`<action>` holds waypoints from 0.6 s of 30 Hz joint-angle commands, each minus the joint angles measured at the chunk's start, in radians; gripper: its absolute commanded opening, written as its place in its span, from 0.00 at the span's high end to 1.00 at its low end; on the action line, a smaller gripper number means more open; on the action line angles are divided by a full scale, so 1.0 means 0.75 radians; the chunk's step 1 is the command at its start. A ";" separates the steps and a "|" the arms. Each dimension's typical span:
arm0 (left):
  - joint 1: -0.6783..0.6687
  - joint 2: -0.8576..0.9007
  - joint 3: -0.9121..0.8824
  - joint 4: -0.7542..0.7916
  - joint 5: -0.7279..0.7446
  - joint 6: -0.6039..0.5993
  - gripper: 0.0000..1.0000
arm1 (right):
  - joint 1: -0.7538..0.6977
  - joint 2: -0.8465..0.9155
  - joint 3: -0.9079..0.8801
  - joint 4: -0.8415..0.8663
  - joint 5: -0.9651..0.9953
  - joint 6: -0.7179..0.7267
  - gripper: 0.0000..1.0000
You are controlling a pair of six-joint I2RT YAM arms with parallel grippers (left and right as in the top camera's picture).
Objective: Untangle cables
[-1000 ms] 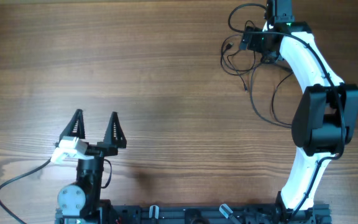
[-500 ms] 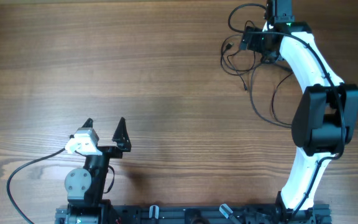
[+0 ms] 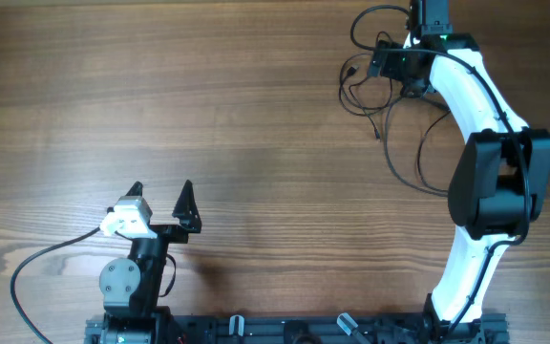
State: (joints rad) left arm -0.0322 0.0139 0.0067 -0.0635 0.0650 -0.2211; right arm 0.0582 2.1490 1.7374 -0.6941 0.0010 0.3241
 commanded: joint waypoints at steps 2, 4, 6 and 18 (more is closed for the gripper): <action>0.009 -0.011 -0.002 -0.015 -0.008 0.032 0.00 | 0.007 0.003 0.005 0.002 -0.002 -0.013 0.00; 0.009 -0.011 -0.002 -0.015 -0.008 0.032 0.00 | 0.026 -0.020 0.005 0.002 -0.002 -0.012 0.00; 0.009 -0.011 -0.002 -0.015 -0.008 0.032 0.00 | 0.057 -0.094 0.005 0.002 -0.002 -0.012 0.00; 0.009 -0.011 -0.002 -0.015 -0.008 0.032 0.00 | 0.124 -1.030 0.005 0.001 -0.003 -0.012 0.00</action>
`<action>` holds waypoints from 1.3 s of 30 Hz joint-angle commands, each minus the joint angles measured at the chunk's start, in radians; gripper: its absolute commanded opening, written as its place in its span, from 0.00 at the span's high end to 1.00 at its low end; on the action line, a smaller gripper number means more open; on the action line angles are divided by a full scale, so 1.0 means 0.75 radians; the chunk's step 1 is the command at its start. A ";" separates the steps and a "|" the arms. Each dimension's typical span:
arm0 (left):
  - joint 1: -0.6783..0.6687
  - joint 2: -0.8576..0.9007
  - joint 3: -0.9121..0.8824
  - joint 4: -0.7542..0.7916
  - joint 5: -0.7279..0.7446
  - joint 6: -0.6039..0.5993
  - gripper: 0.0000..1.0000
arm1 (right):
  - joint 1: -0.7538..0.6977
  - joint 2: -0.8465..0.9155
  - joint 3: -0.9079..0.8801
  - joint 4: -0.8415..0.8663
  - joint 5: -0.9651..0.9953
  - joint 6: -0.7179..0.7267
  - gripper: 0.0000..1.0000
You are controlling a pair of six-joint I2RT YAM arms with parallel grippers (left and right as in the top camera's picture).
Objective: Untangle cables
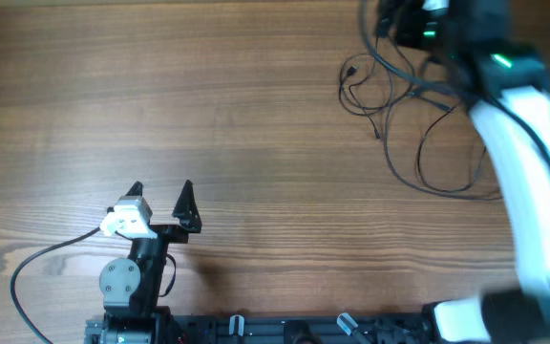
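Note:
Thin black cables [418, 105] lie tangled on the wooden table at the upper right. Loose plug ends [349, 70] point left, and a wide loop [447, 186] reaches toward the right. My right arm [523, 143] is blurred and stretches from the lower right up to the top edge. Its dark gripper head [404, 21] sits over the top of the tangle, and the fingers cannot be made out. A cable strand runs up to the head. My left gripper [160, 196] rests open near the lower left, far from the cables.
A separate black lead [36, 263] curves from the left arm's base [122, 282] toward the table's front edge. The dark mounting rail [294, 330] runs along the bottom. Bare wood table [208, 105] lies between the left gripper and the tangle.
My right arm has changed pose: its elbow was bent over the right side, and now the arm is stretched out with the head at the top edge. The cable loop reaches farther right. The left arm is unchanged.

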State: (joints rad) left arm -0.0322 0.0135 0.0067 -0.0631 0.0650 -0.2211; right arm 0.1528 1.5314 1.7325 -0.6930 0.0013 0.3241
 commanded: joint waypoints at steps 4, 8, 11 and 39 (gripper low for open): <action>0.009 -0.010 -0.002 -0.015 -0.008 0.032 0.00 | -0.002 -0.533 0.012 -0.006 -0.003 -0.012 0.00; 0.009 -0.010 -0.002 -0.015 -0.008 0.032 0.00 | -0.002 -0.827 0.012 -0.016 -0.003 -0.012 0.01; 0.009 -0.010 -0.002 -0.015 -0.008 0.032 0.00 | -0.002 -0.976 0.012 -0.049 -0.003 -0.012 0.00; 0.009 -0.010 -0.002 -0.015 -0.008 0.032 0.00 | -0.106 -1.735 -1.092 -0.642 -0.003 0.117 0.00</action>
State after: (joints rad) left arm -0.0322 0.0139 0.0074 -0.0639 0.0650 -0.2203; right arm 0.1181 0.3267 0.9859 -1.2018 0.0010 0.3508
